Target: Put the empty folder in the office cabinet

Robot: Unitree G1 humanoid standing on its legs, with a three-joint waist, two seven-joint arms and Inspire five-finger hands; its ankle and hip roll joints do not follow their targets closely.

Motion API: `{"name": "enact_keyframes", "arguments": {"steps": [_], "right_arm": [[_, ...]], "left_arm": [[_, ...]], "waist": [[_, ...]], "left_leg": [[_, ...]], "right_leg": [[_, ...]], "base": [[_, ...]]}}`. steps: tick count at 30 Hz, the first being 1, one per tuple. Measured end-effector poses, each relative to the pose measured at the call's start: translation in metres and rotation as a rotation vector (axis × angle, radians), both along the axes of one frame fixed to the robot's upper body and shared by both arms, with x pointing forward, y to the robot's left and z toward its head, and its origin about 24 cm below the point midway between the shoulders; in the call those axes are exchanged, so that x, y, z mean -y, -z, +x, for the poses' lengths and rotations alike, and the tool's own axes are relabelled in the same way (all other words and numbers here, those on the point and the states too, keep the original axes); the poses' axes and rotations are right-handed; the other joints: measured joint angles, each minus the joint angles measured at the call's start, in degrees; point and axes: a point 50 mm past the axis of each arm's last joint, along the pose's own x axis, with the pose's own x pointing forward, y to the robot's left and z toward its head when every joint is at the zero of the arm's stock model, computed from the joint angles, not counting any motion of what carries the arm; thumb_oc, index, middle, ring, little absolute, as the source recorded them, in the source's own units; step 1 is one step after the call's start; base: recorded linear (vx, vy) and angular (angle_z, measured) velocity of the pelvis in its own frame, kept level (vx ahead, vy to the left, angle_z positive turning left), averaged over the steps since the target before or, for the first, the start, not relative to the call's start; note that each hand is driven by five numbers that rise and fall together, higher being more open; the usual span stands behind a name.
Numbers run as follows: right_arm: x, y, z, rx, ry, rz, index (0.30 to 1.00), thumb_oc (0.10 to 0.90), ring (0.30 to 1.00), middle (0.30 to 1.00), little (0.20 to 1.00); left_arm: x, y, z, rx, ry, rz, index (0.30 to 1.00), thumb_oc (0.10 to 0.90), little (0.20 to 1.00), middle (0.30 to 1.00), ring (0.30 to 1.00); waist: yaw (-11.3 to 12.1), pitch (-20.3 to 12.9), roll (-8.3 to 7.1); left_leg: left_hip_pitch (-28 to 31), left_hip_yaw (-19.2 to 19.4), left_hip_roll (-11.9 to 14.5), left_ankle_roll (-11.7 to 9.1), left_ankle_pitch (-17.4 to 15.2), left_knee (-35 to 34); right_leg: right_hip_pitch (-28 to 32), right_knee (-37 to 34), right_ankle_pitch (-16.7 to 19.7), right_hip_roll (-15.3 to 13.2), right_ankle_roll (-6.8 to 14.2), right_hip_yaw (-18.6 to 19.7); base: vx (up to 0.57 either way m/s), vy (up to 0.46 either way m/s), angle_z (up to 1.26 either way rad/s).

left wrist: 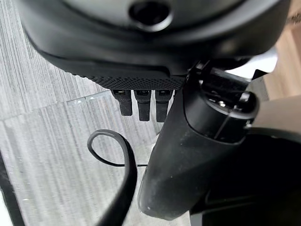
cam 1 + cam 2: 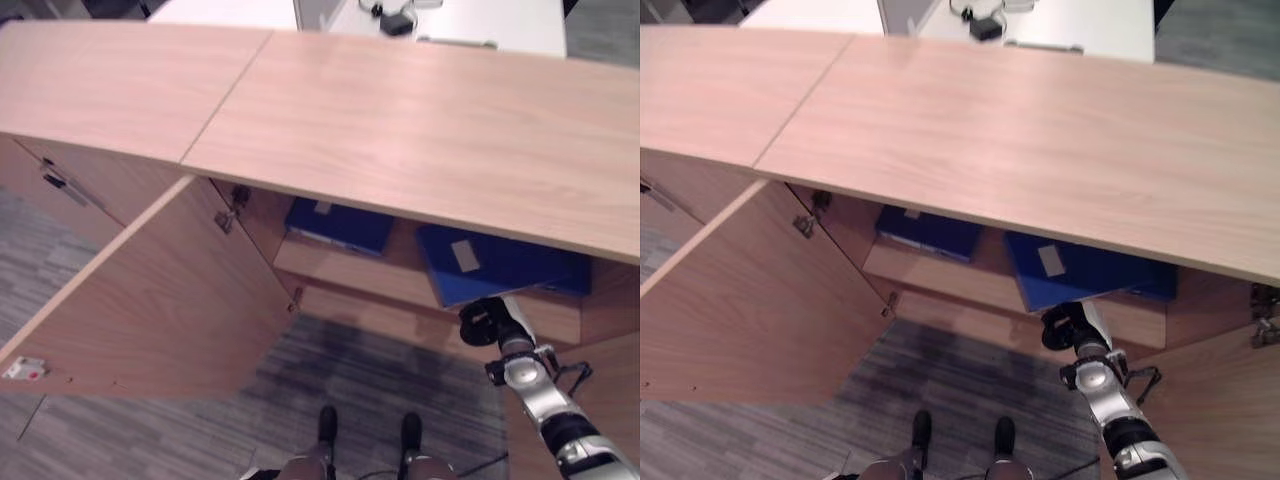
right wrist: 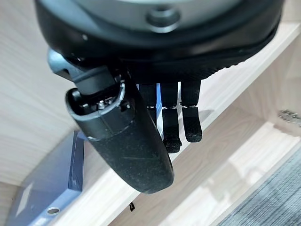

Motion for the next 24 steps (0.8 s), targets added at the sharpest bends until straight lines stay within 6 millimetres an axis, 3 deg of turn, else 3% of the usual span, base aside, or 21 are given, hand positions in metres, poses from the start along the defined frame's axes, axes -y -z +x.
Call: {"name": "enact_keyframes", "arguments": {"steps": [10,18,24], "right_arm": [[0.004,-0.03,0.028,0.09,0.061,0.008,0.3,0.4,0.3,0.3,0.3],[0.01,-0.052,0.039,0.162,0.086,-0.014,0.3,0.4,0.3,0.3,0.3],[0.011,-0.054,0.04,0.172,0.091,-0.018,0.3,0.4,0.3,0.3,0.3]], "left_arm": [[0.006,-0.008,0.026,0.102,0.022,-0.02,0.9,0.8,0.9,0.9,0.9],[0.008,-0.011,0.037,0.129,0.051,-0.022,0.9,0.8,0.9,0.9,0.9],[0.009,-0.011,0.038,0.137,0.028,-0.025,0.9,0.8,0.9,0.9,0.9]], "waist": [[1.92,5.89,1.47],[2.03,7.89,2.15],[1.99,8.17,2.44]], "left_leg": [[-2.15,-0.5,-0.85,0.37,1.05,0.01],[-3.39,-0.63,-1.15,0.62,1.43,0.01],[-4.03,-0.61,-1.13,0.61,1.48,0.01]], "right_leg": [[-2.95,2.41,-0.32,-0.94,0.11,-0.09],[-4.9,4.1,-0.81,-1.37,0.5,-0.06],[-5.87,4.62,-0.87,-1.41,0.41,-0.03]], "base": [[-0.04,0.004,0.04],[-0.01,-0.002,0.0],[0.0,0.0,0.0]]}}
